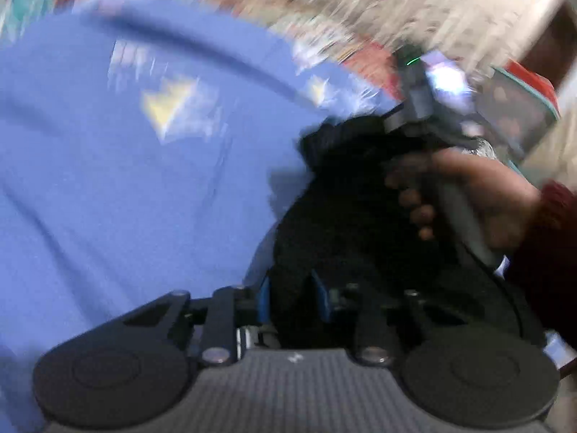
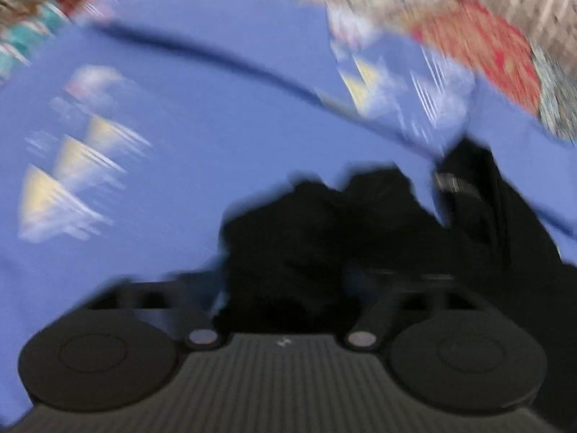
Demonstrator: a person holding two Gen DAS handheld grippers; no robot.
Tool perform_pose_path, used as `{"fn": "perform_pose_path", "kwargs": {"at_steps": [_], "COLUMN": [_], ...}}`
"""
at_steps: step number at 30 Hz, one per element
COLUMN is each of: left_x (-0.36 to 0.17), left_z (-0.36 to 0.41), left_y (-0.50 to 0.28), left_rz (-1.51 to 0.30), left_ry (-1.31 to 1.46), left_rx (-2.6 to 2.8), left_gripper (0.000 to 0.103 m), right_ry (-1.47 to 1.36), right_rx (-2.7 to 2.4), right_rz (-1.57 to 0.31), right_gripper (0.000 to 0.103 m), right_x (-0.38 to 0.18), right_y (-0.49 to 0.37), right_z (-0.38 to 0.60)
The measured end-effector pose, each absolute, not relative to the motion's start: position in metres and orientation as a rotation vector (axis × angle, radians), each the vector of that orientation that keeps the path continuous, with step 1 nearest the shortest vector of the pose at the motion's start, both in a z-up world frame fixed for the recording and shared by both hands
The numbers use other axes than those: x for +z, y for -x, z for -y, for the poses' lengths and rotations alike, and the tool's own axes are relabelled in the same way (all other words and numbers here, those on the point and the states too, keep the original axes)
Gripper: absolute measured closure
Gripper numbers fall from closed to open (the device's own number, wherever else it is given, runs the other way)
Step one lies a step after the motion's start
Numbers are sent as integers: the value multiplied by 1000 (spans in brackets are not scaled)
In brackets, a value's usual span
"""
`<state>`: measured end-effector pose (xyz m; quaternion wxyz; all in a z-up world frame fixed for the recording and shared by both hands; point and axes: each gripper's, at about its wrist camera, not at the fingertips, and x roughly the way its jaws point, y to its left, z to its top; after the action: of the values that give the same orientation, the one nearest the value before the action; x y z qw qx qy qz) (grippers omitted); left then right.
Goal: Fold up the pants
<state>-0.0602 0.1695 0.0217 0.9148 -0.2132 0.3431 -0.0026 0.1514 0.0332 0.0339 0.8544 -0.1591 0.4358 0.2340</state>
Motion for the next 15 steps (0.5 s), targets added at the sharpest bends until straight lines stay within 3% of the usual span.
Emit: {"fn": "perform_pose_path", "kwargs": {"at_steps": [1,2,7,11,12,14,15], "left_x": [31,39,72,72,67,47,37], "left_z": [-165,-164,-167,-178,-182,-194,-200], "left_y": [68,75,114,131,130,123,120], "left_rz": [-656,-615,-418,-402,-428,-555,-620], "left_ry": [389,366,216,172,173,188,206], "left_rx": [-7,-5,95,240,280,375,402], "left_gripper": [82,86,87,86,86,83,80], "right_ry": [222,86,-401,-446,-428,-334,-269], "right_rx": [503,541,856,998,999,936,888], "right_rz": [-935,-939,-794,-775,-795,-875,-906], "right_gripper": [84,85,86,84,78,46,41], "right_x": [39,52,110,115,108,83,70], "right_y": [-158,-163,-170,-166,-166,-172,-165], "right_z": [-23,-13,7,-41,-62,-103,-115]}}
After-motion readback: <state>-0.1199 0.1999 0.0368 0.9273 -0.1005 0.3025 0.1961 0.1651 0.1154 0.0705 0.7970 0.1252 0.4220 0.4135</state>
